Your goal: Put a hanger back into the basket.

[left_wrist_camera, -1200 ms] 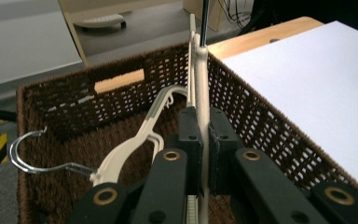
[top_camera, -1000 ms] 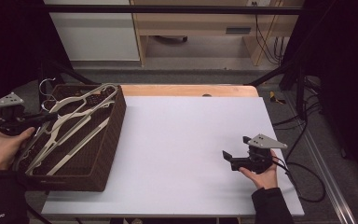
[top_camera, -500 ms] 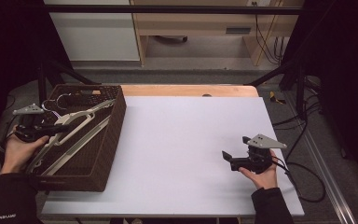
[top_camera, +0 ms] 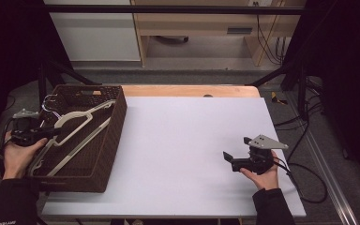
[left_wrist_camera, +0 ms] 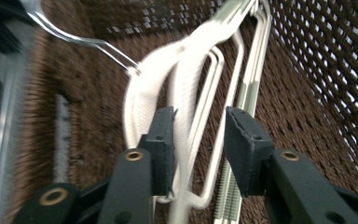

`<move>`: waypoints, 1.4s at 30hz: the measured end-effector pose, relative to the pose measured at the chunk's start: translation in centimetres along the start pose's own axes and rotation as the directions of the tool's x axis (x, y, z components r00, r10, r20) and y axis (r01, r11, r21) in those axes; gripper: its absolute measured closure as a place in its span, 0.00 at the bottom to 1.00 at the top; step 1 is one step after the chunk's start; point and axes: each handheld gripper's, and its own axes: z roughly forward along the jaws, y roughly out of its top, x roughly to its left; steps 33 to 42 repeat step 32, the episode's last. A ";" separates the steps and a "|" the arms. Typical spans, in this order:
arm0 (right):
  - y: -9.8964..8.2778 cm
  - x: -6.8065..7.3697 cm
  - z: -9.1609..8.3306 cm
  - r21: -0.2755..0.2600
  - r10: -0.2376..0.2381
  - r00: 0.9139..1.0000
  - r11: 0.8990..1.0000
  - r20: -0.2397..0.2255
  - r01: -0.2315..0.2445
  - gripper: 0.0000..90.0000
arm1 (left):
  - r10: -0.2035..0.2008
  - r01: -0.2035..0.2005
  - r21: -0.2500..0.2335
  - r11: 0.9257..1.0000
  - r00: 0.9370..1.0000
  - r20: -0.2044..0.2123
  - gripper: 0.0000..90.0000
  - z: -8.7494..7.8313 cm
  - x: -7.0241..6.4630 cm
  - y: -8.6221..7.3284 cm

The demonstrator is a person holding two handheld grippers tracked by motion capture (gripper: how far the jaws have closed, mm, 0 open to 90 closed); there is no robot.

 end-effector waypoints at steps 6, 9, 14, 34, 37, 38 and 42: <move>0.0 0.0 0.0 0.002 -0.002 1.000 1.000 0.001 0.002 0.04 | 0.004 0.000 -0.147 0.989 1.000 0.031 0.55 -2.5 -2.1 -0.1; 0.0 0.0 -0.1 -0.008 0.000 1.000 1.000 0.000 0.000 0.04 | 0.017 0.005 -0.232 0.973 0.996 0.093 0.43 -3.4 -4.1 -0.4; 0.0 0.0 -0.3 -0.019 0.001 1.000 1.000 -0.002 -0.001 0.03 | 0.010 0.048 -0.303 0.952 0.982 0.189 0.34 -4.1 -7.5 -1.1; 0.2 -0.4 -1.3 -0.070 0.022 0.999 0.997 -0.029 -0.024 0.02 | 0.158 -0.072 -0.292 0.954 0.946 0.284 0.10 -2.3 -15.7 -2.8; 0.2 -0.4 -1.3 -0.070 0.022 0.999 0.997 -0.029 -0.024 0.02 | 0.158 -0.072 -0.292 0.954 0.946 0.284 0.10 -2.3 -15.7 -2.8; 0.2 -0.4 -1.3 -0.070 0.022 0.999 0.997 -0.029 -0.024 0.02 | 0.158 -0.072 -0.292 0.954 0.946 0.284 0.10 -2.3 -15.7 -2.8; 0.2 -0.4 -1.3 -0.070 0.022 0.999 0.997 -0.029 -0.024 0.02 | 0.158 -0.072 -0.292 0.954 0.946 0.284 0.10 -2.3 -15.7 -2.8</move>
